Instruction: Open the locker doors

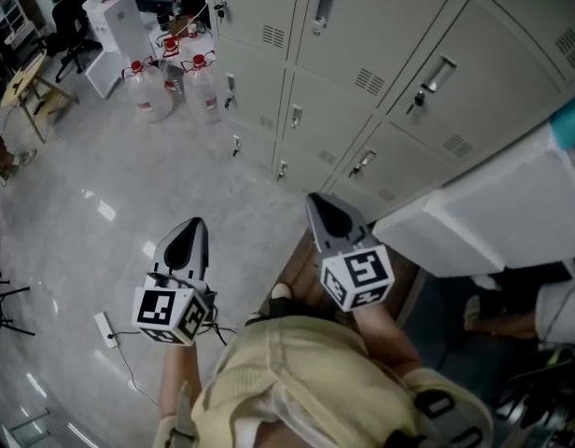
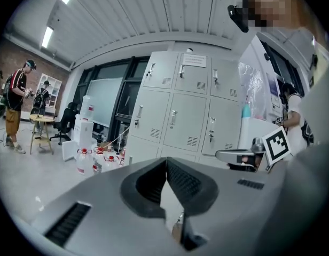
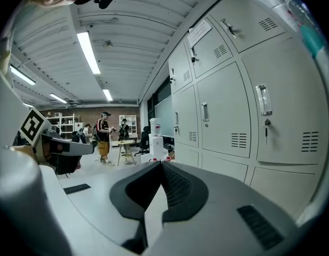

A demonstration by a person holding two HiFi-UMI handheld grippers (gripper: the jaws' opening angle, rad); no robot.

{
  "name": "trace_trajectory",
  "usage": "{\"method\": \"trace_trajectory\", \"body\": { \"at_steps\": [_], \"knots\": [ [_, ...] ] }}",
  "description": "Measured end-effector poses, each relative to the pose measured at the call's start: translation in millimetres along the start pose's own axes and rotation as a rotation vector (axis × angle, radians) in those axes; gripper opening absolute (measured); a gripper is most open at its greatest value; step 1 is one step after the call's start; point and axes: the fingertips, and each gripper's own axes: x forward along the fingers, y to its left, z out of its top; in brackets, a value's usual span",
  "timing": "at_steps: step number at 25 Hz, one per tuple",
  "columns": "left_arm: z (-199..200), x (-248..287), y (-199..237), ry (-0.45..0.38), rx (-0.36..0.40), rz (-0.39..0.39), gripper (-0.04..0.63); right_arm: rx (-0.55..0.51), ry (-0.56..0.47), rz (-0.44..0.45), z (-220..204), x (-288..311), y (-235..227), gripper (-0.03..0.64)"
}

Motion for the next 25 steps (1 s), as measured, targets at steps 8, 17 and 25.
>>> {"method": "trace_trajectory", "body": {
  "at_steps": [8,17,25],
  "knots": [
    [-6.9,38.2,7.5,0.012,0.010,0.051,0.005,-0.003,0.022,0.057,-12.7,36.1,-17.9,0.005],
    [-4.1,70.1,22.5,0.023,-0.028,0.016,0.005,-0.013,0.018,0.084,-14.4,65.4,-24.9,0.005],
    [-26.5,116.4,62.7,0.045,0.011,-0.057,0.005,-0.009,0.027,-0.018,-39.8,112.1,-38.3,0.005]
  ]
}}
